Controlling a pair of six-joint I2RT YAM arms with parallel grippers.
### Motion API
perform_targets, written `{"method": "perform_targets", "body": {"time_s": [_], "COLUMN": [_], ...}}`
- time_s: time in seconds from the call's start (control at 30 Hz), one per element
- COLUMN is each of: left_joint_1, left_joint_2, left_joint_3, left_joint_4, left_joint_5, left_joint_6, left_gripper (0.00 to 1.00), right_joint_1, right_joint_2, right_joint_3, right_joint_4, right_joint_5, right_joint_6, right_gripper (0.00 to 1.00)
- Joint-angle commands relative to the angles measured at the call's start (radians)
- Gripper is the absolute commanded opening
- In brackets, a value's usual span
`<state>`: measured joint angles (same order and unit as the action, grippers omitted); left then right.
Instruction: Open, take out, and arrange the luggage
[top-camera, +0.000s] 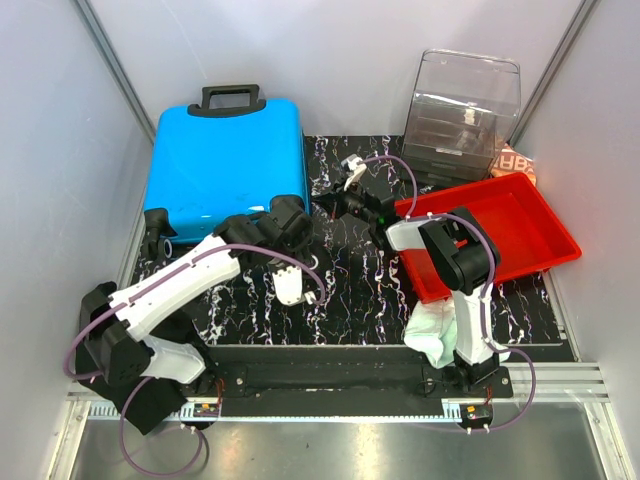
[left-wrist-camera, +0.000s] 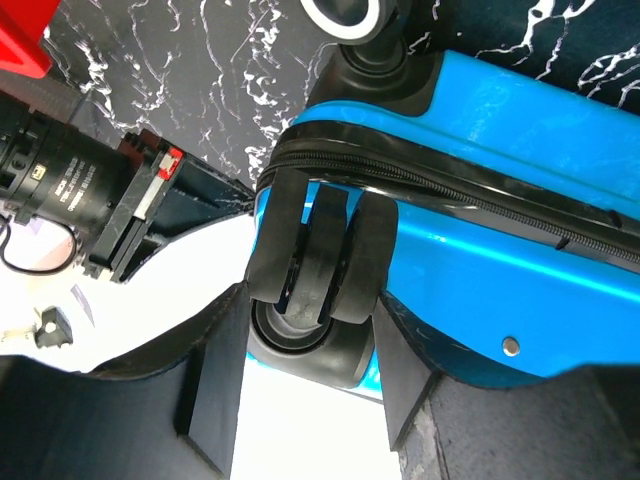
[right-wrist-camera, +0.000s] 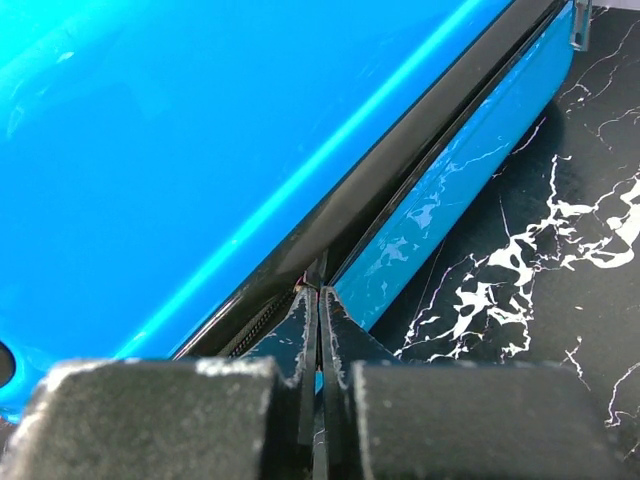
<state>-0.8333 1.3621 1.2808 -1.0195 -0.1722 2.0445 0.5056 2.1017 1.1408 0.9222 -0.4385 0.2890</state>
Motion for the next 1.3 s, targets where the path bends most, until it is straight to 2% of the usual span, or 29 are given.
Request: {"method": "perform_targets", "body": {"time_s": [0.0,0.03,0.07,0.13,0.17,0.2,0.23,0.27,0.33,0.4,0.47,0.53,0.57,0.6,0.63,0.67,0.73,0.77,0.87,0.97,1.03,1.07,1.2,1.27], "left_joint_1": [-0.006,-0.006,-0.006,-0.006,-0.006,-0.006,-0.006,-0.007,-0.007,-0.007,-0.007,-0.007,-0.007,-0.006,-0.003,0.000,0.016,0.025,0.103,0.239,0.357,0.396,0.641,0.709], "left_joint_2": [-0.104,-0.107,-0.109,-0.104,-0.103,-0.106,-0.110,-0.116,-0.132,-0.144,-0.146,-0.135,-0.114,-0.103,-0.091,-0.074,-0.061,-0.063,-0.110,-0.185,-0.210,-0.224,-0.254,-0.299], "left_joint_3": [-0.049,-0.089,-0.101,-0.101,-0.095,-0.090,-0.084,-0.086,-0.084,-0.072,-0.051,0.015,0.046,0.119,0.153,0.193,0.279,0.294,0.281,0.183,0.125,0.109,0.068,0.034], "left_joint_4": [0.070,0.114,0.187,0.220,0.219,0.220,0.219,0.219,0.217,0.219,0.217,0.194,0.168,0.135,0.061,0.017,-0.100,-0.125,-0.162,-0.102,-0.064,-0.050,0.069,0.119], "left_joint_5": [-0.050,-0.076,-0.123,-0.144,-0.135,-0.127,-0.119,-0.112,-0.107,-0.101,-0.102,-0.108,-0.118,-0.119,-0.099,-0.081,-0.009,0.016,0.114,0.138,0.122,0.111,0.126,0.195], "left_joint_6": [0.205,0.194,0.181,0.122,0.094,0.053,0.037,0.025,-0.027,-0.116,-0.205,-0.401,-0.563,-0.648,-0.735,-0.900,-1.053,-1.183,-1.369,-1.492,-1.532,-1.561,-1.610,-1.627], "left_gripper": [0.08,0.14,0.16,0.23,0.43,0.52,0.59,0.71,0.84,0.99,0.99,0.99,0.99,0.99,0.99,0.99,0.99,0.99,0.99,0.99,0.99,0.99,0.99,0.99], "right_joint_1": [-0.050,-0.050,-0.050,-0.050,-0.050,-0.050,-0.049,-0.049,-0.049,-0.042,-0.010,0.026,0.045,0.074,0.083,0.093,0.128,0.145,0.224,0.318,0.388,0.413,0.501,0.525], "right_joint_2": [-0.072,-0.087,-0.123,-0.161,-0.199,-0.218,-0.239,-0.276,-0.318,-0.377,-0.431,-0.466,-0.497,-0.511,-0.525,-0.548,-0.569,-0.589,-0.626,-0.637,-0.628,-0.622,-0.550,-0.491], "right_joint_3": [-0.012,-0.030,-0.065,-0.096,-0.120,-0.131,-0.142,-0.154,-0.159,-0.154,-0.148,-0.139,-0.121,-0.110,-0.099,-0.075,-0.046,-0.032,-0.041,-0.033,-0.001,0.014,0.102,0.169], "right_joint_4": [0.152,0.149,0.142,0.127,0.100,0.081,0.061,0.006,-0.066,-0.182,-0.282,-0.401,-0.443,-0.485,-0.559,-0.606,-0.727,-0.752,-0.776,-0.802,-0.847,-0.862,-0.914,-0.967], "right_joint_5": [0.185,0.188,0.187,0.170,0.161,0.159,0.162,0.165,0.198,0.227,0.251,0.311,0.369,0.389,0.402,0.415,0.432,0.487,0.555,0.656,0.711,0.765,0.865,0.920], "right_joint_6": [-0.051,-0.060,-0.070,-0.086,-0.088,-0.090,-0.087,-0.086,-0.071,-0.050,-0.048,-0.082,-0.088,-0.082,-0.070,-0.044,-0.030,-0.027,-0.024,-0.024,-0.028,-0.028,-0.045,-0.062], "right_gripper": [0.15,0.16,0.19,0.33,0.36,0.40,0.48,0.52,0.71,0.76,0.81,0.83,0.83,0.83,0.83,0.83,0.82,0.82,0.82,0.84,0.92,0.99,1.00,1.00]}}
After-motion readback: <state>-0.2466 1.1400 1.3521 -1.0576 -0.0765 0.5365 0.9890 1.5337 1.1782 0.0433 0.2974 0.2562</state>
